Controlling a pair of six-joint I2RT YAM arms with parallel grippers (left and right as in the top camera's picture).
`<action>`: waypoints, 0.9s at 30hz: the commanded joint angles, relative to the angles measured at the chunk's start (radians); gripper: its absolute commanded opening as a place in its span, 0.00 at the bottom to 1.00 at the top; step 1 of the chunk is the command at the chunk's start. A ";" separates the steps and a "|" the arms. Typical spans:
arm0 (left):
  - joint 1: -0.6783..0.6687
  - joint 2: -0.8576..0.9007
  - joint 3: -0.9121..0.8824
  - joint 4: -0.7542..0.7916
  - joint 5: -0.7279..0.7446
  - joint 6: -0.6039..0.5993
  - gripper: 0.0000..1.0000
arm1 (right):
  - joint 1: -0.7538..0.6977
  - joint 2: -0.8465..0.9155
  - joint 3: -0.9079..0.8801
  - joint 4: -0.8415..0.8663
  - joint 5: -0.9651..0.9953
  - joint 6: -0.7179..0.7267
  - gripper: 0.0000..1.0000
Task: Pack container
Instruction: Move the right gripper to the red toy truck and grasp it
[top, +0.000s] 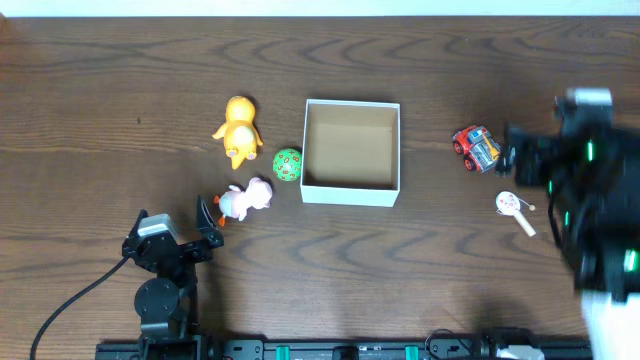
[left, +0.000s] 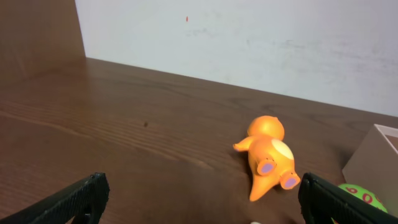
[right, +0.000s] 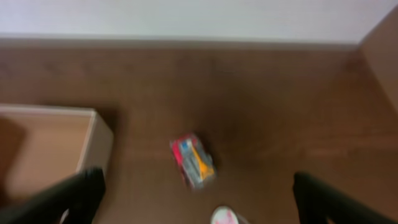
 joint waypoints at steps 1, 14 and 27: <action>-0.001 -0.005 -0.031 -0.019 -0.004 0.014 0.98 | -0.010 0.173 0.194 -0.116 0.017 -0.100 0.99; -0.001 -0.005 -0.031 -0.019 -0.004 0.014 0.98 | -0.024 0.454 0.367 -0.165 0.047 -0.192 0.99; -0.001 -0.005 -0.031 -0.019 -0.004 0.014 0.98 | -0.036 0.694 0.366 -0.161 -0.020 -0.340 0.99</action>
